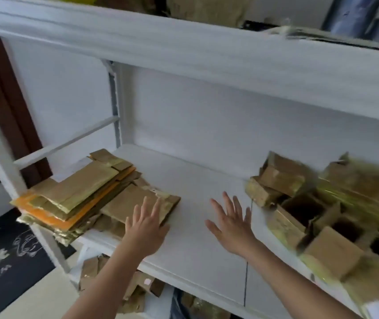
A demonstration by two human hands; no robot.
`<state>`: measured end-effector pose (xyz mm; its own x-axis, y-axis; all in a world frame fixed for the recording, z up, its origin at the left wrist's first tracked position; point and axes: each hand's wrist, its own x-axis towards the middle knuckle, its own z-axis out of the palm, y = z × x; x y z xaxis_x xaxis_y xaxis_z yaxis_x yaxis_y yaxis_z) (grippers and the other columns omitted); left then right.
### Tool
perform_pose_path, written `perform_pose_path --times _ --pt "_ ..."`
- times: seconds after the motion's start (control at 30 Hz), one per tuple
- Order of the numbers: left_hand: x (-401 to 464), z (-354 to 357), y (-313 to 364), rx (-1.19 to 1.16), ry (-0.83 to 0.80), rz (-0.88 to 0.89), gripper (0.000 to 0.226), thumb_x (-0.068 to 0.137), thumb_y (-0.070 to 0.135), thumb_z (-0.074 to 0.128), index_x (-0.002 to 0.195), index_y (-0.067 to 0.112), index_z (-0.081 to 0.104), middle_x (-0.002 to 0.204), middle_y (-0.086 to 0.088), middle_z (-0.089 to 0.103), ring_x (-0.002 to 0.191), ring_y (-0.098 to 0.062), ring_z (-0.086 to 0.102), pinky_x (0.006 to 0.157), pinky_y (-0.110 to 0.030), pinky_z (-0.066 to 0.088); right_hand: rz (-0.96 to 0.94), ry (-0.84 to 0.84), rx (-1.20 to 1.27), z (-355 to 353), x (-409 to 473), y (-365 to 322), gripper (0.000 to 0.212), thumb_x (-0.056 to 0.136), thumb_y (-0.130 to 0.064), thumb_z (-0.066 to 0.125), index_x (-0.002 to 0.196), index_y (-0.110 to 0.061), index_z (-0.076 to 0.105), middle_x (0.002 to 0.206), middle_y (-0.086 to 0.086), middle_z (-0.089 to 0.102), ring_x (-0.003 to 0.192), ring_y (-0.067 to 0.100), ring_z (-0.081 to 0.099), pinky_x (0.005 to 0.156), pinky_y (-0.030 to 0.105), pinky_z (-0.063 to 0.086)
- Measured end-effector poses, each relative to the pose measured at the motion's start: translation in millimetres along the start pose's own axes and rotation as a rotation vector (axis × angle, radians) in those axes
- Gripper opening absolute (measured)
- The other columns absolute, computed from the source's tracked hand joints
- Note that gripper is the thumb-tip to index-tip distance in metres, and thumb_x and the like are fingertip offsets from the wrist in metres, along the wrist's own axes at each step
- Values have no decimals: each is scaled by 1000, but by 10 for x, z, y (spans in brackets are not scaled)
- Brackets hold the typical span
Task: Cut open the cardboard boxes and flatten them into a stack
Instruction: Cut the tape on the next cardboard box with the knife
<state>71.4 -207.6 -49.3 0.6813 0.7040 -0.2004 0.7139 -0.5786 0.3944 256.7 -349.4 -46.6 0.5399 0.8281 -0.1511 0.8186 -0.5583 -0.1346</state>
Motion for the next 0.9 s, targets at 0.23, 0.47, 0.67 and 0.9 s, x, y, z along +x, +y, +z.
perform_pose_path --times 0.23,0.47,0.67,0.9 --pt "-81 654 1260 -1 -172 295 76 103 41 42 157 28 -11 165 -7 -13 152 -32 -2 122 -50 10 322 114 -111 -206 -716 1594 65 102 -37 42 156 -28 8 164 9 -9 151 33 -9 121 49 5" --pt "-132 871 1493 43 -250 326 76 103 38 45 158 28 -6 165 -7 -10 152 -31 -1 123 -49 12 266 165 -125 -89 -627 1934 64 97 -19 52 152 -35 23 164 11 9 151 33 0 122 45 -3" --pt "-158 923 1422 33 -265 170 76 102 38 46 158 27 -3 165 -8 -5 152 -32 4 122 -47 16 196 244 -207 77 -599 2062 50 99 -22 49 148 -25 41 154 -3 39 151 30 5 121 45 -5" --pt "-144 1007 1597 -151 -216 98 73 102 40 44 158 19 1 164 -11 7 151 -30 14 121 -41 18 -127 438 471 -114 -667 1946 48 97 -18 58 144 -23 48 149 -4 42 152 18 7 119 56 3"
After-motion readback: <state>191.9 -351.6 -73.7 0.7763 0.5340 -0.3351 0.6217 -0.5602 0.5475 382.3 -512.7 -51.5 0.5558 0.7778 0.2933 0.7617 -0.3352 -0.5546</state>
